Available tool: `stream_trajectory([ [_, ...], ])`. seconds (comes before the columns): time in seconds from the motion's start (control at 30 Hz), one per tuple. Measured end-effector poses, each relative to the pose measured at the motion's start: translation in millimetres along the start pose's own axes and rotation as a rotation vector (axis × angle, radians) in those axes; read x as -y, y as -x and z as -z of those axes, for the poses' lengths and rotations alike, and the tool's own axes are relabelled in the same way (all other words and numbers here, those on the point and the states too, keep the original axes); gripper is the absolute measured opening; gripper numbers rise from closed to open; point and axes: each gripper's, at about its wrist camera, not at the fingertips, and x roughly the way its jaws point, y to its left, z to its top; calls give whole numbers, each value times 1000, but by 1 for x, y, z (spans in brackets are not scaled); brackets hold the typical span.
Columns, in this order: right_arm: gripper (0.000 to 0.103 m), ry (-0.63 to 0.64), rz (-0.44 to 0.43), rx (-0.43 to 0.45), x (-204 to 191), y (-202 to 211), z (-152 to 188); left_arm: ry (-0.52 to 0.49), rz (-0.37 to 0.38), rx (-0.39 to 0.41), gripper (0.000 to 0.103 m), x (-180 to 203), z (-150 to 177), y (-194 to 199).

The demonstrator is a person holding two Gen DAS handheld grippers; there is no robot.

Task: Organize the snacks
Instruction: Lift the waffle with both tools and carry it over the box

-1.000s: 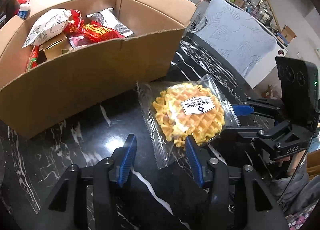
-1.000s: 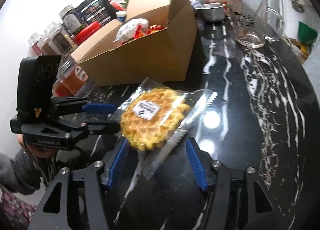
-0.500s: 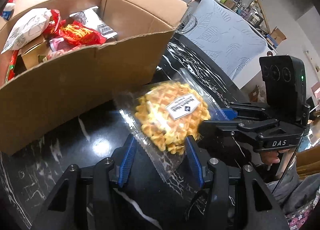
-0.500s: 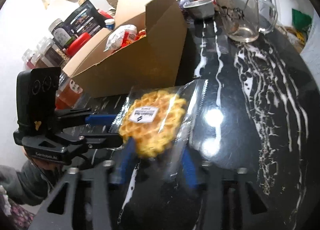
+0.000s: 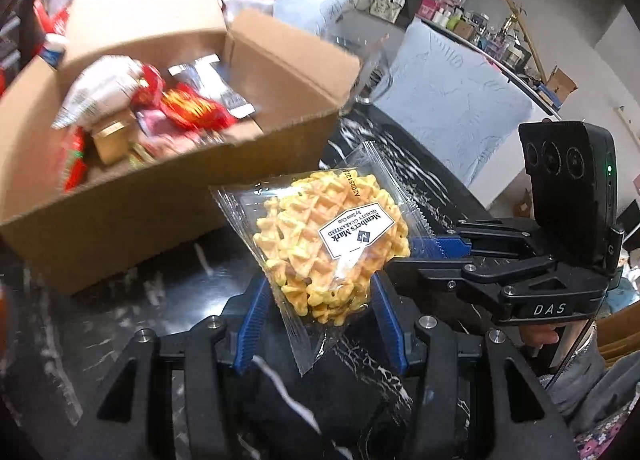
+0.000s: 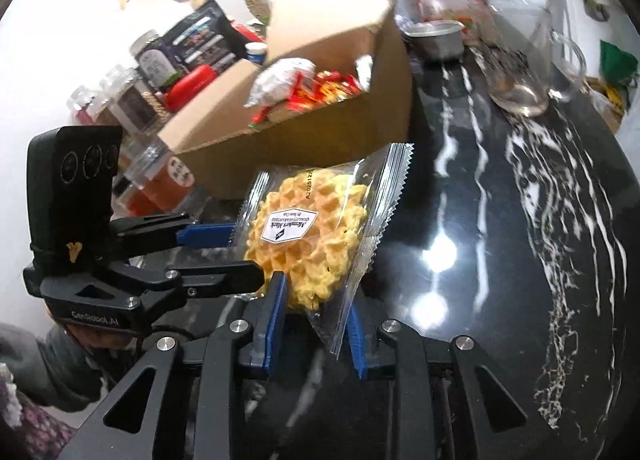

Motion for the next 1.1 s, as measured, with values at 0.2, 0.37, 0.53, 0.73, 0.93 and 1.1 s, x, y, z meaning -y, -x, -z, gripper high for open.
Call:
stream_trajectory([
  [0.2,28,62,-17,54,-32,14,-13,-1,-33,84,50,4,-4,39],
  [0.37,28,116,-26,86,-55,21,-29,-14,-74,149,50,8,-9,67],
  [0.53,28,159,-29,118,-68,29,-49,-13,-97,204,50,5,-24,86],
  [0.73,28,182,-43,159,-71,36,-81,-29,-138,262,50,2,-52,101],
  [0.93,28,205,-51,183,-69,30,-114,-30,-179,302,50,-9,-78,104],
  [1.1,28,212,-69,175,-61,12,-136,-13,-202,305,50,-27,-94,95],
])
